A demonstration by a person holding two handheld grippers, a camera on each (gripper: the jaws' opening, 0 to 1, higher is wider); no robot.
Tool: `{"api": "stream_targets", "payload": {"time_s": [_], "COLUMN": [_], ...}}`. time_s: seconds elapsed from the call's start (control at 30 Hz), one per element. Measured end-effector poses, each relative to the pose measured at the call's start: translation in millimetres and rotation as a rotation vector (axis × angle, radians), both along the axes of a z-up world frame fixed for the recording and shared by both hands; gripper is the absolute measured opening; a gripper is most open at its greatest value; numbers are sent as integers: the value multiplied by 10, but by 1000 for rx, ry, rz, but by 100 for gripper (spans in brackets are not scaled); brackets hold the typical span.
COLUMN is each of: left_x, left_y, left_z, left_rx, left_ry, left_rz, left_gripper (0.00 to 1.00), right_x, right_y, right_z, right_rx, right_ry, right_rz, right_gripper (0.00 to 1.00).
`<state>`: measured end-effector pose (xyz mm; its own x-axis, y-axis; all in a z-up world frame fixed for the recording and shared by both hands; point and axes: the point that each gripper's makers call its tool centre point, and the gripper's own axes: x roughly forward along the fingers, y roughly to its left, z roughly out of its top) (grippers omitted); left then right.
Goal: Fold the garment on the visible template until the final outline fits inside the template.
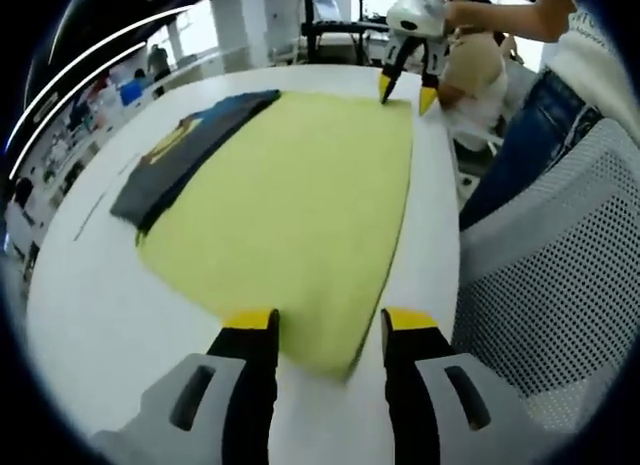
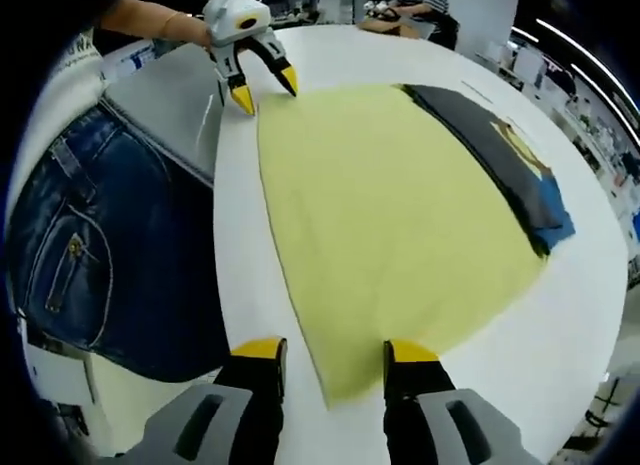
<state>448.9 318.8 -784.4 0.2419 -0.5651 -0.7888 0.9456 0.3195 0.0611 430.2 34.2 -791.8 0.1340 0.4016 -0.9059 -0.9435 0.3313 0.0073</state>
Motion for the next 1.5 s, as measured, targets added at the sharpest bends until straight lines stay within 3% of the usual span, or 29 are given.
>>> {"api": "stream_targets", "payload": {"time_s": [0.33,0.53,0.87,0.93,1.0,1.07,1.5], "left_x": [-4,1,51,70,140,150,160], "left_y": [-2,4,18,34,149,121,115], "left_z": [-11,-25,-34,-42,-67,-91,36], "left_rx": [33,50,93,102,182,146,113], "left_ry": [-32,-13,-37,-44,-78,-65,-56], "left_rz": [-47,-35,-38,-30,-32,-25,2], "left_gripper": [34,29,20,14,4,4,1], "right_x": [-9,49,128,153,166,168,165], "right_y": [-24,-47,-54,-61,-55,-53,-52], "right_z": [-24,-19,-17,-20,-19,-19,58], "right_rx": [-8,-4,-13,-19,-18,-20,5], "right_ry": [-15,-24,-43,-52,-53,-55,-60], "right_rz": [41,22,16,14,11,12,-13], "right_gripper": [28,18,6,2,2,2,0]}}
